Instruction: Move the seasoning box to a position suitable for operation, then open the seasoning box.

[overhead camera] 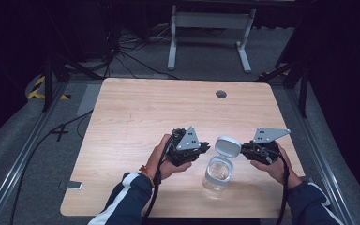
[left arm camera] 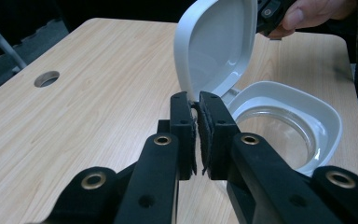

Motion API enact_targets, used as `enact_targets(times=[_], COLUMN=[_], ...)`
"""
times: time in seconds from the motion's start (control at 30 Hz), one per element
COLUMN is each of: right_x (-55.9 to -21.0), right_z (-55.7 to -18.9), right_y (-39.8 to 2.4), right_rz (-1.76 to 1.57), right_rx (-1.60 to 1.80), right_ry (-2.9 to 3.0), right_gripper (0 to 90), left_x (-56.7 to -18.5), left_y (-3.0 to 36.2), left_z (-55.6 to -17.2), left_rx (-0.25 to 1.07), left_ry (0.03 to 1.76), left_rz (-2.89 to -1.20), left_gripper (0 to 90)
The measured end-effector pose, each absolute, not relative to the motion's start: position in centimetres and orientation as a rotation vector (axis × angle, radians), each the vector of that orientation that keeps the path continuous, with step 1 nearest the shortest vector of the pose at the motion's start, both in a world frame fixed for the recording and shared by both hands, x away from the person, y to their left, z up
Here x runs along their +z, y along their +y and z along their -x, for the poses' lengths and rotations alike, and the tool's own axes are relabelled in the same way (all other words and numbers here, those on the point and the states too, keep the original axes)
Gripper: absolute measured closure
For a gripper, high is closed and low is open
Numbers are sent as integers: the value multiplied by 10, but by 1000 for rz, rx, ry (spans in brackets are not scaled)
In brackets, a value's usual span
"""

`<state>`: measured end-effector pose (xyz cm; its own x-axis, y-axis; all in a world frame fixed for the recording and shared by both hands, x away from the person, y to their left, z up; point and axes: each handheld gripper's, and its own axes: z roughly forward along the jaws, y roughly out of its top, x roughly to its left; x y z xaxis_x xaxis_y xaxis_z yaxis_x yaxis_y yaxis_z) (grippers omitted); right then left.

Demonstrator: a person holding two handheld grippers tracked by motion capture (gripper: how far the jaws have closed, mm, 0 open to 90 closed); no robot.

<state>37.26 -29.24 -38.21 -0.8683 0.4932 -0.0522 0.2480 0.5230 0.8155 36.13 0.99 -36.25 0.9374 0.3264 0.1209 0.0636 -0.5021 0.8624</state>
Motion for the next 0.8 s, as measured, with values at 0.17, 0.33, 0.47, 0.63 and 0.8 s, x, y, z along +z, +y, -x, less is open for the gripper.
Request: enact_targets(times=[0.17,0.33,0.47,0.63,0.8], right_x=[-381,-381,-380,-378,-377], right_z=[-371,-370,-369,-367,-364], right_y=[-292,-289,-288,-290,-298], right_rz=[-610,-599,-592,-592,-613], right_rx=[1246,1226,1209,1158,1142], right_ry=[2491,2494,2497,2491,2471], right_gripper=[894,894,893,888,855], left_x=[-363,-365,-369,-374,-384], left_y=[19,28,40,64,83], left_z=[-360,-357,-358,-355,-349], left_rx=[357,369,398,435,461], left_ry=[277,299,324,374,432], left_rz=[-2097,-2106,-2140,-2176,-2208], left_gripper=[845,842,831,818,789])
